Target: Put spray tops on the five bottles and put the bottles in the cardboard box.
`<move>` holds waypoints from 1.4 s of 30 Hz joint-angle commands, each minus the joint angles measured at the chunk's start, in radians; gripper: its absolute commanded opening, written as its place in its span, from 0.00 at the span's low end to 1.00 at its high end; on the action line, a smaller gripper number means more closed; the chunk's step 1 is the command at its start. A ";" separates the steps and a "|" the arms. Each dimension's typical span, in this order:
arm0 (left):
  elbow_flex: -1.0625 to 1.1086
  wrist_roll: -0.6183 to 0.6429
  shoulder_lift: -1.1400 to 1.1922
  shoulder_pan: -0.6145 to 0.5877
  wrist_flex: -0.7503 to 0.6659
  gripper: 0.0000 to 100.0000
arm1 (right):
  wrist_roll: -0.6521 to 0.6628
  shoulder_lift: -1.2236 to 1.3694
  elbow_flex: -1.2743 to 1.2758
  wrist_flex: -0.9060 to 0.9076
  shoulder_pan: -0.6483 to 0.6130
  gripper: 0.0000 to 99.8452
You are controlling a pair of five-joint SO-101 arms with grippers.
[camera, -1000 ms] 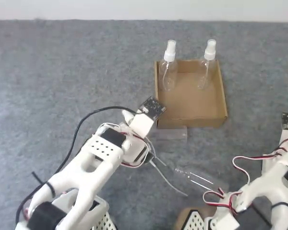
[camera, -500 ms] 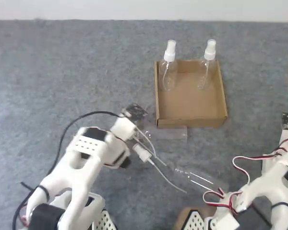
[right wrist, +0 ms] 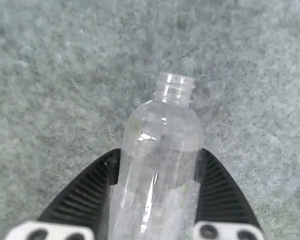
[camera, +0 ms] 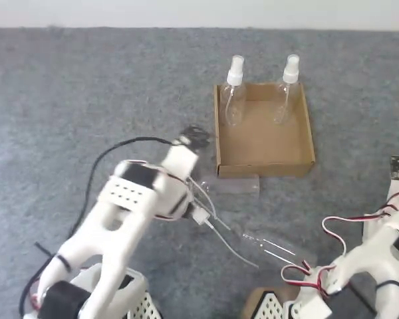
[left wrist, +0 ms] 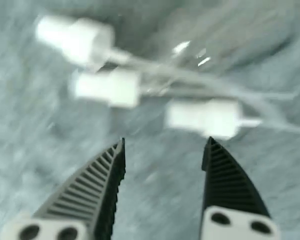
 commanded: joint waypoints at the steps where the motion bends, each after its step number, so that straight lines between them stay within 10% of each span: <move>1: -0.033 0.078 -0.015 0.092 -0.078 0.23 | 0.018 0.002 -0.012 -0.004 0.004 0.11; 19: 0.217 0.034 -0.015 0.100 -0.230 0.23 | 0.018 -0.008 0.012 -0.005 0.004 0.11; 31: 0.125 -0.166 -0.028 -0.229 -0.086 0.23 | 0.018 -0.008 0.014 -0.004 0.002 0.11; 42: 0.064 0.094 -0.026 -0.002 -0.167 0.23 | 0.018 -0.008 0.014 -0.005 0.002 0.11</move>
